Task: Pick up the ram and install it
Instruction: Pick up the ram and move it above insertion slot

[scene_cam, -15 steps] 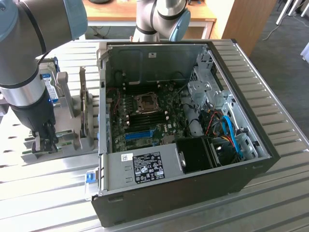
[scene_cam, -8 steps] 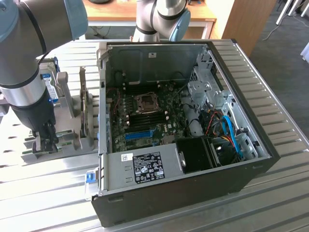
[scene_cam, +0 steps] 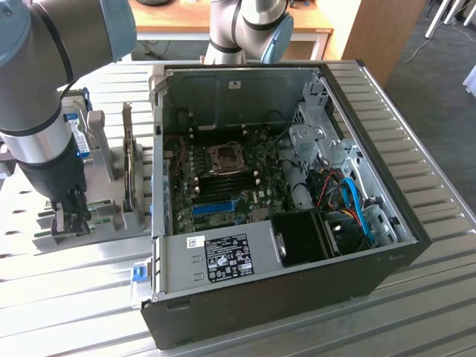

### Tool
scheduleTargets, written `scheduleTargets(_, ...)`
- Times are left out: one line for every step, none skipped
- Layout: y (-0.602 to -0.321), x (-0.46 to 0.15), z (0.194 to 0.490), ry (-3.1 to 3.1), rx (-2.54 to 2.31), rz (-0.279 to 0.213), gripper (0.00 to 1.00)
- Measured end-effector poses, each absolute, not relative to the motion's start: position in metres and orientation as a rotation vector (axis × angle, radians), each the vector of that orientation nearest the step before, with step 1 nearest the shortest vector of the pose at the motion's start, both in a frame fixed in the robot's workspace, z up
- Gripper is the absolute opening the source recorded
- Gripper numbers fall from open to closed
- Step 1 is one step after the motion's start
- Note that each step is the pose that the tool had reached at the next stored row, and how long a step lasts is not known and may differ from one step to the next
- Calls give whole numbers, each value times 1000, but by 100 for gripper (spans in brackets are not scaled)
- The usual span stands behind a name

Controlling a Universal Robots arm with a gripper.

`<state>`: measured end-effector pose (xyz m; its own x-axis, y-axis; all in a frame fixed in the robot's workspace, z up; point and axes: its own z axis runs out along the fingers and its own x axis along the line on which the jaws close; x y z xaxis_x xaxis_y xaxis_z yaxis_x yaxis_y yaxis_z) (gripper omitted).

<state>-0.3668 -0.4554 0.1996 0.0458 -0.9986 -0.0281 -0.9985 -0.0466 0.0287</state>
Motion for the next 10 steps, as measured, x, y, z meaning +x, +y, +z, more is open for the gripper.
scheduleTargets(-455,-367,200,-2167,2271,-63,31)
scheduleTargets(-455,-367,200,-2164,2274,-63,31)
scheduleTargets(-455,-367,200,-2161,2277,-63,31)
scheduleTargets(-455,-367,200,-2159,2279,-63,31)
scheduleTargets(-455,-367,199,-2159,2279,-63,31)
scheduleTargets(-455,-367,199,-2159,2279,-63,31)
scheduleTargets(-455,-367,199,-2159,2279,-63,31)
scheduleTargets(-455,-367,199,-2159,2279,-63,31)
scheduleTargets(-455,-367,199,-2159,2279,-63,31)
scheduleTargets(-455,-367,199,-2159,2279,-63,31)
